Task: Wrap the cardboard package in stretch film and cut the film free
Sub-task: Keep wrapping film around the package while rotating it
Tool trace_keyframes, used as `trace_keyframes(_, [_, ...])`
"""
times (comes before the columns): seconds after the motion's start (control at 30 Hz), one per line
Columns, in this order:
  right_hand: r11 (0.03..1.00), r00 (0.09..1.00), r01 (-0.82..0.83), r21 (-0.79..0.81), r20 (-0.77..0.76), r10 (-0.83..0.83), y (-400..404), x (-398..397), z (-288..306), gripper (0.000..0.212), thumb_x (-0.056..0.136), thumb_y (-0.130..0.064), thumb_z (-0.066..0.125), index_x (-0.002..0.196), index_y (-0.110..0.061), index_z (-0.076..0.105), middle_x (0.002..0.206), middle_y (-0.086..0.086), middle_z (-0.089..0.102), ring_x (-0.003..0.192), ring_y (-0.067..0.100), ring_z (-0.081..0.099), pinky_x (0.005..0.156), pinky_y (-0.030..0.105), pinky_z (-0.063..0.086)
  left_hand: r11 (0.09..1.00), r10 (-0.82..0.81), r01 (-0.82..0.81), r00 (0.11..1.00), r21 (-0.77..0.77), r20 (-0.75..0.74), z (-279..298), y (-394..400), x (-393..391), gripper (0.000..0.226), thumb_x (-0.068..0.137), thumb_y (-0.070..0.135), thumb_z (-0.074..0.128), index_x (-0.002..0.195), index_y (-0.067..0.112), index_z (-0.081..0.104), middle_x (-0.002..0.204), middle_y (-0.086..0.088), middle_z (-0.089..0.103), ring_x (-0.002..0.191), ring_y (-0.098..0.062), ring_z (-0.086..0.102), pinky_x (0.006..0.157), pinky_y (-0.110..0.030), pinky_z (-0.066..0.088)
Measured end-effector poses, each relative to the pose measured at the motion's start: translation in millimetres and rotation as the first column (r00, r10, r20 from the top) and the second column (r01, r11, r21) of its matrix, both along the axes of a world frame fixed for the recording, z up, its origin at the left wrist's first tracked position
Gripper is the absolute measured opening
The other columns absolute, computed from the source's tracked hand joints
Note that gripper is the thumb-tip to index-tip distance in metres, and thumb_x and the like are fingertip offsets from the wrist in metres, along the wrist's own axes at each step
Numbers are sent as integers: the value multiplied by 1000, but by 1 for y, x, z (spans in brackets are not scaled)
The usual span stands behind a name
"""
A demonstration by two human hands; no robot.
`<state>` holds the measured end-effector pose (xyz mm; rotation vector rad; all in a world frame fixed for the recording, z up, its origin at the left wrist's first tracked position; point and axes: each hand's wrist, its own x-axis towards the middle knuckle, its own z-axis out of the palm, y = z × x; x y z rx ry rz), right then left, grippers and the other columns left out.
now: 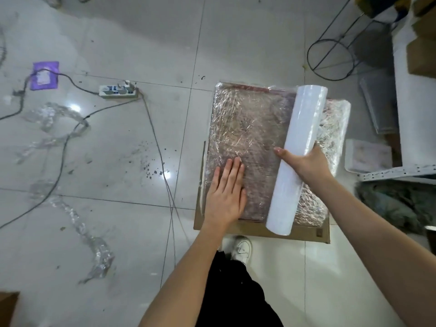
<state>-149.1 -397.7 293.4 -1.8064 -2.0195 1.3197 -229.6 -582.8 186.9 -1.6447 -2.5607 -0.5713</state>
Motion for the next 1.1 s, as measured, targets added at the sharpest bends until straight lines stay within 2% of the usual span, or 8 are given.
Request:
trace_keyframes(0.13, [1000,1000,12,15,-24,-11,0,-1,-3,78,67,-45,80,127,-5,51,119,8,62,102,21,60,87,32,49,998,-1,2,1000,-56,18,5,4,-4,57,97,30,25,148,5,20,156,-10,24,146,-22,15,121,-40,4])
trace_keyframes(0.3, [999,1000,1,47,-22,0,0,-2,3,75,68,-42,81,126,-5,49,114,6,61,99,20,58,83,30,47,989,103,-121,974,81,200,35,8,15,57,93,25,38,146,3,32,154,-11,29,146,-25,17,121,-43,7])
trace_keyframes(0.37, [999,1000,-8,47,-17,9,-1,-5,5,74,69,-39,81,126,-6,49,108,3,59,96,18,56,81,29,46,990,98,-114,980,84,173,36,16,26,56,93,24,36,145,2,35,153,-12,32,145,-26,21,120,-44,8])
trace_keyframes(0.6, [1000,1000,1,31,-10,0,-9,0,5,81,66,-41,82,128,-4,45,108,3,55,97,17,53,81,28,44,993,101,-93,988,-75,115,2,20,34,53,102,31,3,149,9,11,158,-5,14,148,-20,-1,120,-42,-3])
trace_keyframes(0.83, [997,996,-36,-63,-79,31,-18,8,13,66,69,-31,82,122,-8,49,104,1,57,99,19,57,81,29,46,946,83,-198,911,255,403,29,1,29,47,100,24,24,146,11,29,152,-1,32,145,-21,23,120,-38,13])
trace_keyframes(0.9, [995,996,-51,-87,-76,45,-19,9,14,65,72,-26,81,125,-7,49,106,1,57,98,19,57,82,29,46,956,158,-219,946,197,284,31,-2,17,48,100,25,26,145,12,31,153,-2,30,146,-20,19,120,-38,8])
trace_keyframes(1.0, [979,993,-50,-199,-112,28,-21,20,11,57,76,-18,78,123,-4,50,109,2,62,99,20,61,79,27,49,981,188,-192,976,21,105,14,0,6,63,96,29,29,153,16,5,161,0,-2,148,-17,-3,120,-40,-3])
trace_keyframes(1.1, [959,989,-105,-263,-126,73,-21,29,14,46,77,-13,75,117,-6,53,105,1,64,93,13,63,71,20,51,984,176,-176,979,-10,100,2,-5,8,67,96,30,27,153,16,-6,160,1,-12,148,-18,-8,119,-42,-7])
